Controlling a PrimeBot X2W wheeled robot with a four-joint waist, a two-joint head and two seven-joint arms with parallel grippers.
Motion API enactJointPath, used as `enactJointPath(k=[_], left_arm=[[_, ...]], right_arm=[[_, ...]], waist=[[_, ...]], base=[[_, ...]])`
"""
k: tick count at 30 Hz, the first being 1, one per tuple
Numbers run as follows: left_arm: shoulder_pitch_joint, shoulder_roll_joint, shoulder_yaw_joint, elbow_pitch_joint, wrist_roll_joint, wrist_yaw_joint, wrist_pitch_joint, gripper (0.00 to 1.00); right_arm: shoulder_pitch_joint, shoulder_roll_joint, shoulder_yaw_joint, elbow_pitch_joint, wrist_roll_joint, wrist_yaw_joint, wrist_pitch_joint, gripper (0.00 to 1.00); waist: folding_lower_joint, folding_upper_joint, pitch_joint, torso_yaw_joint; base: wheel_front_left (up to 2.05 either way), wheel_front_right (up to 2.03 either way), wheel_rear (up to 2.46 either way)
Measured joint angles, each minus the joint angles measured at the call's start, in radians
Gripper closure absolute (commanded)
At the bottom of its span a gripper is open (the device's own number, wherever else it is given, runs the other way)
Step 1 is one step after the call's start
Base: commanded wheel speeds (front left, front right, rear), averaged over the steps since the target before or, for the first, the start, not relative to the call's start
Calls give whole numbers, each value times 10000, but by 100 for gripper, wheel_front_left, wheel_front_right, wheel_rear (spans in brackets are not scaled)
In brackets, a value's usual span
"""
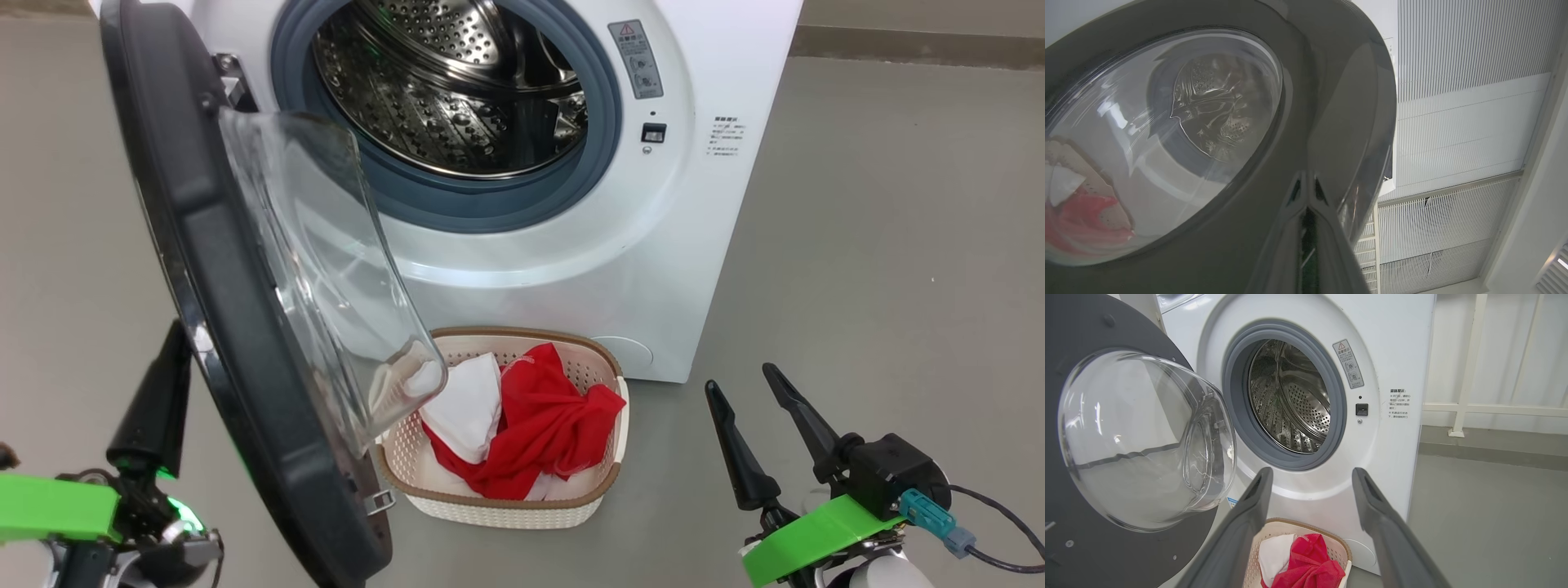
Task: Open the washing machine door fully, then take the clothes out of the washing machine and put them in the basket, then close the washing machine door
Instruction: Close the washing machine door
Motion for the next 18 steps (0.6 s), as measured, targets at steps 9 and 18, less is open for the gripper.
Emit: enactJointPath(k=[9, 18], left_arm=[[205, 40, -594, -174, -196, 88, -100, 100], [92, 63, -771, 295, -700, -73, -339, 100]], right_arm=[[-12, 0, 54, 0, 0, 0, 0, 0], [-28, 0, 123, -4, 0, 0, 0, 0]], waist=[[0, 0, 58, -271], [0, 0, 179, -758]], base=[[0, 0, 0], [0, 0, 0]])
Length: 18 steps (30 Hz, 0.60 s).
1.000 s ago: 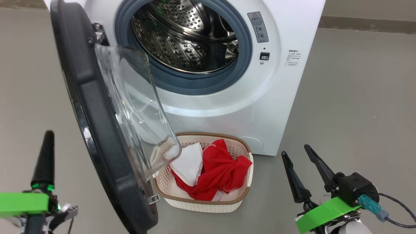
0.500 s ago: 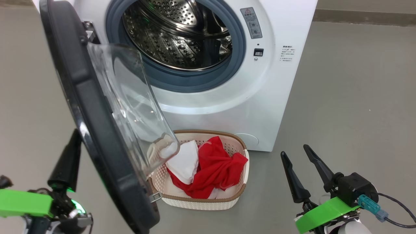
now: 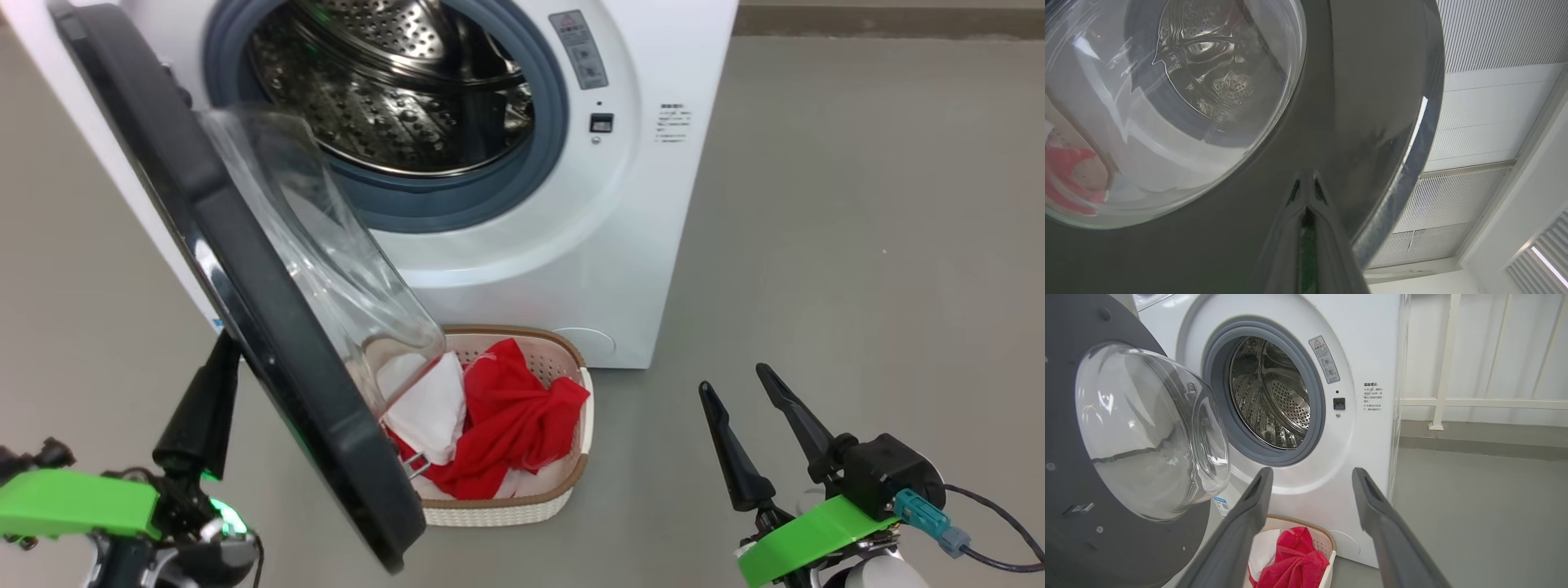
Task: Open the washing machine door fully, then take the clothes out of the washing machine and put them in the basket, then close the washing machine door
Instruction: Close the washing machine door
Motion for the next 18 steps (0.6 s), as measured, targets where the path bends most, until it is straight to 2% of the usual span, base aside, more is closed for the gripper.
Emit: enactJointPath(k=[7, 18], left_arm=[[-476, 2, -61, 422, -1005, -255, -334, 100], [-1146, 0, -284, 782, -1329, -395, -560, 100]], right_arm=[[-74, 0, 0, -8, -4, -2, 0, 0], [-88, 0, -4, -38, -17, 0, 0, 0]], waist=[[1, 0, 129, -457], [0, 0, 306, -1112]], base=[[0, 0, 0], [0, 0, 0]])
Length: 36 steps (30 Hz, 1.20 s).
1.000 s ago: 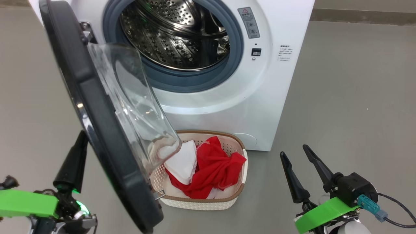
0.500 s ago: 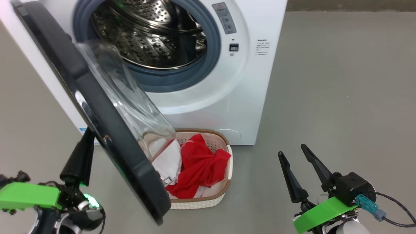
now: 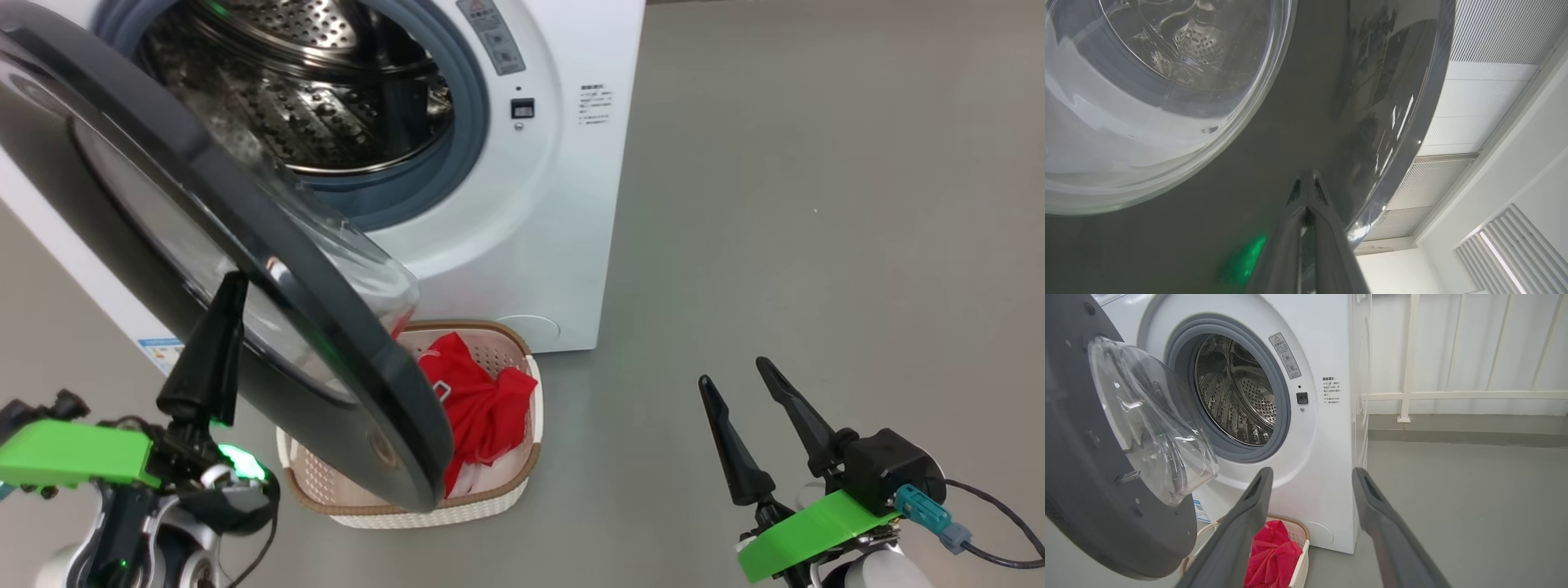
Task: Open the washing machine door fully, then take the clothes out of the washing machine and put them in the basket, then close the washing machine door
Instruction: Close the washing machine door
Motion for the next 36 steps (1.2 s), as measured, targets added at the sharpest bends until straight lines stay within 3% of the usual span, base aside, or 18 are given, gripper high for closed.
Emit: enactJointPath(k=[36], left_arm=[[-3878, -67, -232, 3292, 27, -1057, -510, 100]], right_arm=[[-671, 0, -73, -242, -15, 0, 0, 0]], waist=[[0, 0, 1229, -1205]], base=[[0, 0, 0]])
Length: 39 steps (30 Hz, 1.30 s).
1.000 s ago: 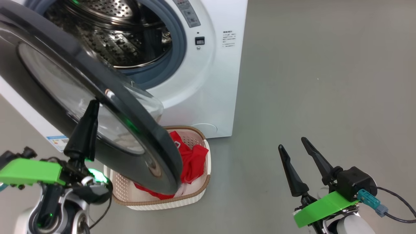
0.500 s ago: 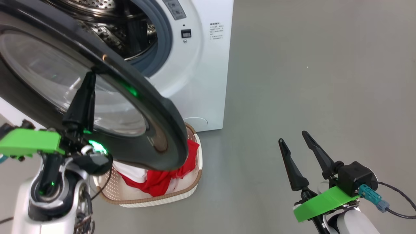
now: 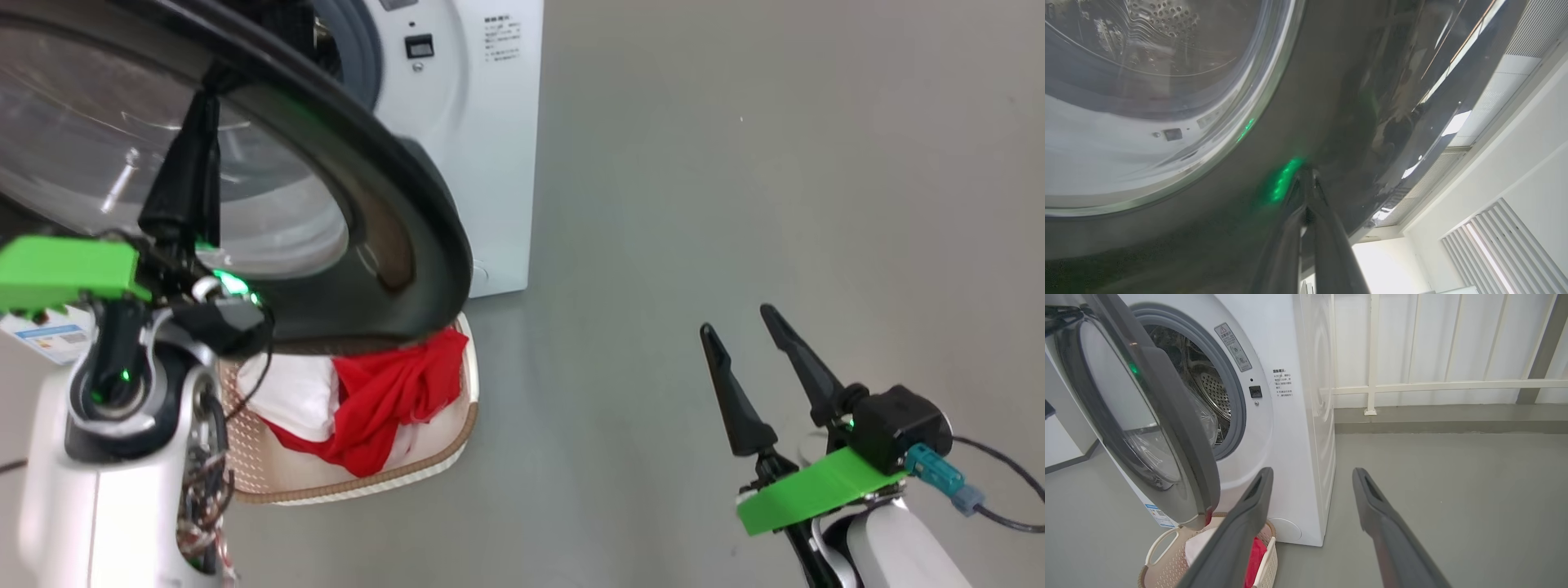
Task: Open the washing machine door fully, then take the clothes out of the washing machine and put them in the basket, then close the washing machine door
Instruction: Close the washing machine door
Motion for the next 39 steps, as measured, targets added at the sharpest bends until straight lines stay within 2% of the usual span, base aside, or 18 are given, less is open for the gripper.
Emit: enactJointPath(k=[8, 18, 19, 20, 21, 22, 29, 35, 39], left_arm=[[-1089, 117, 226, 1068, 46, -318, -13, 100], [-1689, 330, 219, 2242, 244, -1066, 65, 100], [-1682, 330, 217, 2282, 234, -1152, 109, 93], [-1664, 328, 211, 2295, 232, -1246, 153, 65], [-1630, 324, 198, 2291, 232, -1335, 196, 28], [-1563, 318, 182, 2276, 232, -1417, 196, 0], [74, 472, 29, 1818, 533, -1766, 339, 0], [1682, 1177, -305, 830, 2138, -2113, -257, 0], [2917, 1609, -667, 226, 3620, -2293, -982, 0]], right_arm=[[-288, -2, -27, -102, 0, 0, 0, 0], [-289, -2, -102, -140, 0, 0, 0, 0], [-289, 0, -102, -130, 0, 0, 0, 0], [-289, 0, -102, -119, 0, 0, 0, 0], [-287, 0, -100, -102, 0, 0, 0, 0], [-285, 0, -102, -86, 0, 0, 0, 0], [-241, -2, -71, 31, 0, 0, 0, 0], [44, -2, -40, 107, 0, 0, 0, 0], [251, -2, -42, 159, 0, 0, 0, 0]], waist=[[0, 0, 358, -320], [0, 0, 512, -378], [0, 0, 471, -354], [0, 0, 423, -327], [0, 0, 366, -298], [0, 0, 307, -266], [0, 0, -225, 56], [0, -1, -737, 366], [0, 0, -1059, 556]], base=[[0, 0, 0], [0, 0, 0], [0, 0, 0], [0, 0, 0], [0, 0, 0], [0, 0, 0], [0, 0, 0], [0, 0, 0], [0, 0, 0]])
